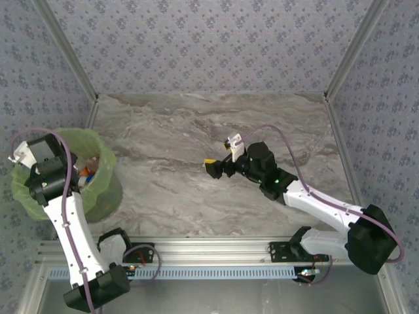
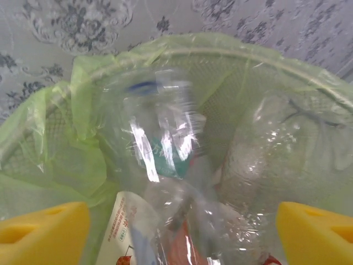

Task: Put the plastic bottles in the bin

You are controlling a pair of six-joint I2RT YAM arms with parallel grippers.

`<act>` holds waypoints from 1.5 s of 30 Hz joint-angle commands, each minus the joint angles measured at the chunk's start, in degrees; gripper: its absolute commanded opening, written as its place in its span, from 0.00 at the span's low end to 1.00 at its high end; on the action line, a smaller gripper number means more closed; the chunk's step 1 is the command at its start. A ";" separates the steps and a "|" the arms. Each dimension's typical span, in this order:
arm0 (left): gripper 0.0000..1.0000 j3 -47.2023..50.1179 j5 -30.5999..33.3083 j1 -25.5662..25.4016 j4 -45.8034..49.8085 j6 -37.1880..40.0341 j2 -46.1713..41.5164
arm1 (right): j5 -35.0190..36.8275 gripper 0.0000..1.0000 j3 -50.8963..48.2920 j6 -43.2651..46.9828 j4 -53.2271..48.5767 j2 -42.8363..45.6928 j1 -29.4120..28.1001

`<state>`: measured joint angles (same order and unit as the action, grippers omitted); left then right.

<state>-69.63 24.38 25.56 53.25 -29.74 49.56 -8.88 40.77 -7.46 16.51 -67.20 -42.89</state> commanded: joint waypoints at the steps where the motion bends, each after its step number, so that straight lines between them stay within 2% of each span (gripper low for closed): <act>1: 0.99 -4.14 -2.74 0.36 2.60 -1.80 -1.30 | -0.17 0.99 2.16 0.70 0.25 -0.54 -0.08; 5: 0.99 -5.76 -9.11 0.36 1.63 -1.64 -3.09 | 0.09 0.99 2.28 0.35 0.71 -0.96 -0.09; 8: 0.99 -5.61 -18.93 0.37 -2.17 -0.58 -5.57 | 0.88 0.99 2.16 0.26 0.80 -0.71 -0.09; 12: 0.99 -6.42 -31.06 -0.58 -5.51 -5.97 -5.80 | 4.07 0.99 1.02 -0.22 1.86 0.68 0.27; 14: 0.99 -5.67 -33.98 -4.09 -8.90 -8.35 -5.63 | 5.51 0.99 0.32 -0.73 2.63 1.73 0.84; 16: 0.99 -4.55 -30.99 -11.48 -12.49 -8.73 -5.91 | 7.44 0.99 -0.39 -1.46 2.65 3.03 1.82; 19: 0.99 -3.68 -21.45 -26.40 -16.97 -5.93 -4.83 | 10.87 0.99 -2.10 -2.43 2.76 5.60 3.35; 23: 0.99 -5.17 -8.70 -44.39 -19.21 1.14 2.57 | 14.49 0.99 -4.01 -3.58 0.63 9.38 6.52; 25: 0.99 -5.79 -1.46 -51.60 -20.82 5.56 6.92 | 16.67 0.99 -4.71 -4.17 -1.66 11.37 8.55; 26: 0.99 -5.64 -0.39 -53.02 -22.02 7.05 8.33 | 17.91 0.99 -5.11 -4.54 -2.65 12.36 9.50; 30: 0.99 -0.31 -1.06 -53.55 -29.90 11.08 11.73 | 24.69 0.99 -7.40 -6.09 -6.33 16.30 14.42; 35: 0.99 8.81 6.31 -52.85 -36.72 15.44 12.47 | 26.66 0.99 -9.15 -9.53 -11.75 18.52 23.45; 40: 0.99 17.88 4.18 -46.07 -41.84 15.43 11.84 | 26.31 0.99 -11.88 -11.63 -12.46 19.30 31.48; 45: 0.99 28.40 1.12 -38.17 -50.66 16.31 10.27 | 25.32 0.99 -13.17 -13.34 -12.47 19.57 36.33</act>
<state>-44.73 26.63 -15.53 10.24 -14.94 61.87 15.73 28.18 -18.57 4.71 -48.62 -8.25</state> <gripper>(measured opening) 0.992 0.988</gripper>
